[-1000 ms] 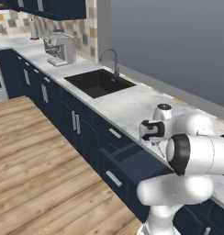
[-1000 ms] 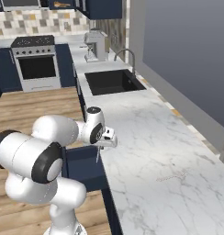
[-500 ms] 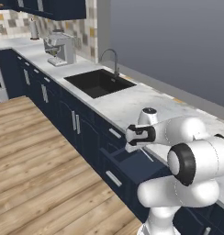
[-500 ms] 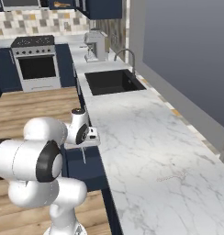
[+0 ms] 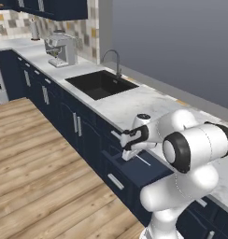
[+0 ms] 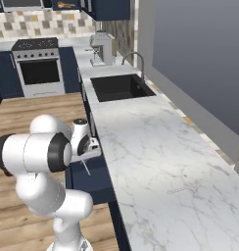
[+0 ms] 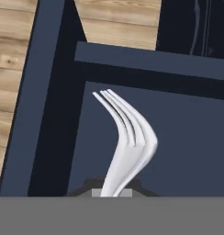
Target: Organize the utensils by type. Pick up the wooden spoons from the counter and place them in the open cabinet. Then pick up the metallic utensils from the counter and place them in the open drawer.
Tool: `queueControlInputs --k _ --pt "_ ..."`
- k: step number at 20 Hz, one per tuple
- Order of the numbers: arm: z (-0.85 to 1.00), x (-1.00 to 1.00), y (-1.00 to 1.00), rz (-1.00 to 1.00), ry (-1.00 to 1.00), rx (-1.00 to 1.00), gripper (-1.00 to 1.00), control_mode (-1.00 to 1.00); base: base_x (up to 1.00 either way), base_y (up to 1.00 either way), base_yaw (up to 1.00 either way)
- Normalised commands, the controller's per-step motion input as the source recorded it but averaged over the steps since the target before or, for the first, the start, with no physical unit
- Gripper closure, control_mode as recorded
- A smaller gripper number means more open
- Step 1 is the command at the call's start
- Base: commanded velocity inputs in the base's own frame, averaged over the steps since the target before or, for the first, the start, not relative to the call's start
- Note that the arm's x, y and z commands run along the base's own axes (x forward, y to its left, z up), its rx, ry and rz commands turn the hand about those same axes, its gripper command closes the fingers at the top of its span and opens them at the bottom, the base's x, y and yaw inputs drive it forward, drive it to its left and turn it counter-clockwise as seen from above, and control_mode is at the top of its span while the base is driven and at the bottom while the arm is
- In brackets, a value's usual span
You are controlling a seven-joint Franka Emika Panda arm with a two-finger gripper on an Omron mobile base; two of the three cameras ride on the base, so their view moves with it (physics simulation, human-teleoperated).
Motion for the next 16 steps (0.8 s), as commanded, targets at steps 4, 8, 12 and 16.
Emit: queueControlInputs --k 4,8,12,16 --pt "-0.13 0.01 0.24 0.0 0.06 0.0 1.0 -1.0 0.0 0.0 0.0" --pt "-0.04 0.0 0.2 0.0 0.05 0.0 1.0 -1.0 0.0 0.0 0.0" --pt "-0.16 0.07 0.04 0.0 0.0 -0.07 1.0 -1.0 0.0 0.0 0.0" --pt "-0.28 0.05 0.04 0.0 0.0 -0.14 1.0 -1.0 0.0 0.0 0.0"
